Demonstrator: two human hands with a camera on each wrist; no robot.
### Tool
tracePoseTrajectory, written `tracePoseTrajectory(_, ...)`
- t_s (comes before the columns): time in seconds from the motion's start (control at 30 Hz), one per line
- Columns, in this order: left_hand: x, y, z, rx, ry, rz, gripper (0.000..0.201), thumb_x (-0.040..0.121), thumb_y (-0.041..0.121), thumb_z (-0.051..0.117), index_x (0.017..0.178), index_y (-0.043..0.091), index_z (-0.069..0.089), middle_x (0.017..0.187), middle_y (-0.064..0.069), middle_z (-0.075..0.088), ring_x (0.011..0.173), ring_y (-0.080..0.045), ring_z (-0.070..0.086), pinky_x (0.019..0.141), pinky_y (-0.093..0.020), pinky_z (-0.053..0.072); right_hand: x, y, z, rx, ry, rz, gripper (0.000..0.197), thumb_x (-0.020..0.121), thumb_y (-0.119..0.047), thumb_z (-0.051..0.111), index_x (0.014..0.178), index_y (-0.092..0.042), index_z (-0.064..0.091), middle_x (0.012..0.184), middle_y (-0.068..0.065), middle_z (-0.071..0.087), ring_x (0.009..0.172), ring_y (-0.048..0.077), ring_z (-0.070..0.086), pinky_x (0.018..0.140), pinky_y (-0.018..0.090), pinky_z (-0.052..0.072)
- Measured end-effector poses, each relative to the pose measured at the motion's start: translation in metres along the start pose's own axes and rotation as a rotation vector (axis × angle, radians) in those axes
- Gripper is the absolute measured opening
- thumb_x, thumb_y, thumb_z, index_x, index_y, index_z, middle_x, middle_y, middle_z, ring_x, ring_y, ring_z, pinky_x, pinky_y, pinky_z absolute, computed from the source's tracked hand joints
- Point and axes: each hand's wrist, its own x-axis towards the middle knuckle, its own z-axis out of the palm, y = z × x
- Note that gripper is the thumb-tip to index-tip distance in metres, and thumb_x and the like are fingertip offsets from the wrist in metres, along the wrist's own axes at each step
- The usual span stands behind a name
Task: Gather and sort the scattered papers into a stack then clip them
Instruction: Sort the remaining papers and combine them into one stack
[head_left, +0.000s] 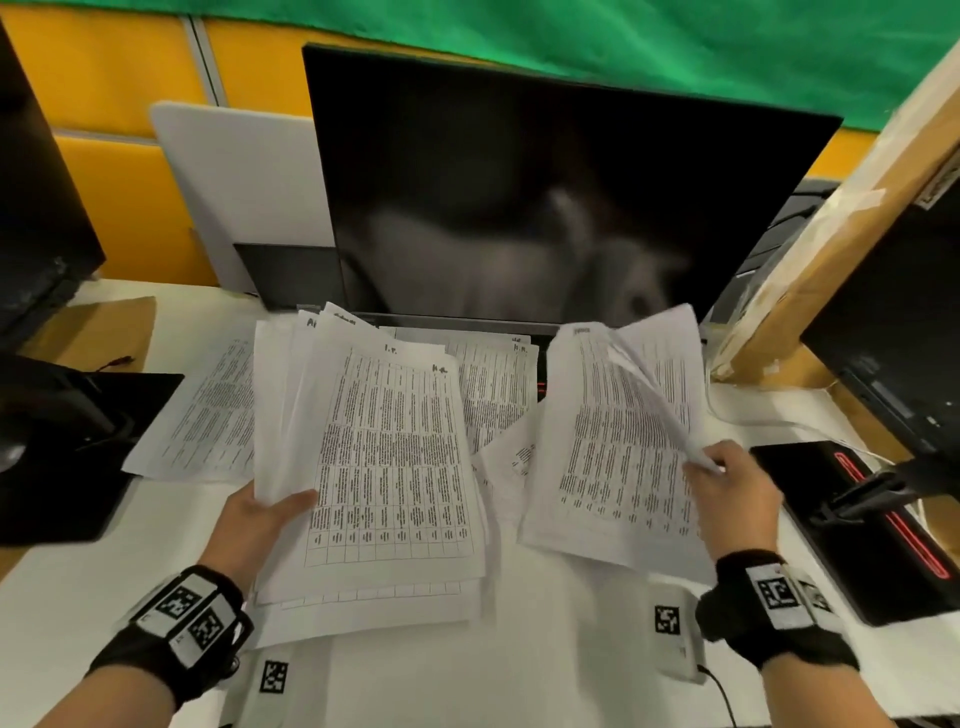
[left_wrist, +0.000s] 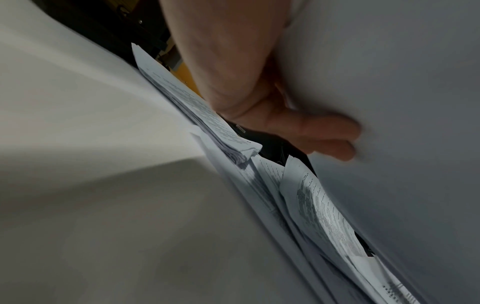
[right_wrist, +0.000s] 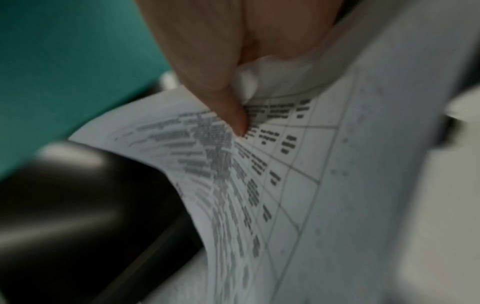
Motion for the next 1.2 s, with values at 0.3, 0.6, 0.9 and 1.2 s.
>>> tracePoseTrajectory(0.3,-0.005,0.005,0.023,-0.048,-0.048,0.01,0.043,0.08,0.017,0.07,0.119,0.006,0.057,0.107,-0.015,0.067,0.092,-0.029,0.061,0.083,-0.035,0.044,0.013,-0.079,-0.077,0.5,-0.1,-0.077,0.034,0.09,-0.015,0.059,0.122,-0.025,0.058,0.107,-0.013,0.067,0.094,-0.001,0.061,0.072,0.024,0.047)
tracePoseTrajectory(0.6,-0.023,0.021,0.039,-0.205,-0.138,0.079,0.031,0.086,0.016,0.064,0.116,0.018,0.055,0.095,0.004,0.065,0.091,-0.017,0.059,0.09,-0.029,0.039,-0.014,-0.037,0.011,0.535,-0.437,0.128,0.044,0.081,-0.003,0.067,0.121,-0.018,0.057,0.118,0.001,0.069,0.107,0.021,0.065,0.089,0.038,0.052)
tracePoseTrajectory(0.9,-0.032,0.026,0.051,-0.264,-0.251,0.078,0.026,0.082,0.033,0.066,0.106,0.025,0.058,0.092,0.015,0.064,0.088,-0.005,0.061,0.091,-0.025,0.039,-0.037,-0.032,0.045,0.759,-0.831,0.376,0.045,0.08,0.003,0.067,0.122,-0.012,0.06,0.116,0.014,0.07,0.106,0.033,0.067,0.096,0.052,0.049)
tracePoseTrajectory(1.2,-0.016,0.012,0.039,-0.138,-0.264,0.038,0.03,0.081,0.009,0.069,0.109,0.018,0.059,0.094,0.002,0.069,0.087,-0.015,0.064,0.059,-0.017,0.052,-0.048,-0.053,0.081,0.374,-0.715,0.221,0.036,0.089,-0.029,0.062,0.122,-0.016,0.058,0.127,0.007,0.063,0.107,0.021,0.064,0.094,0.039,0.05)
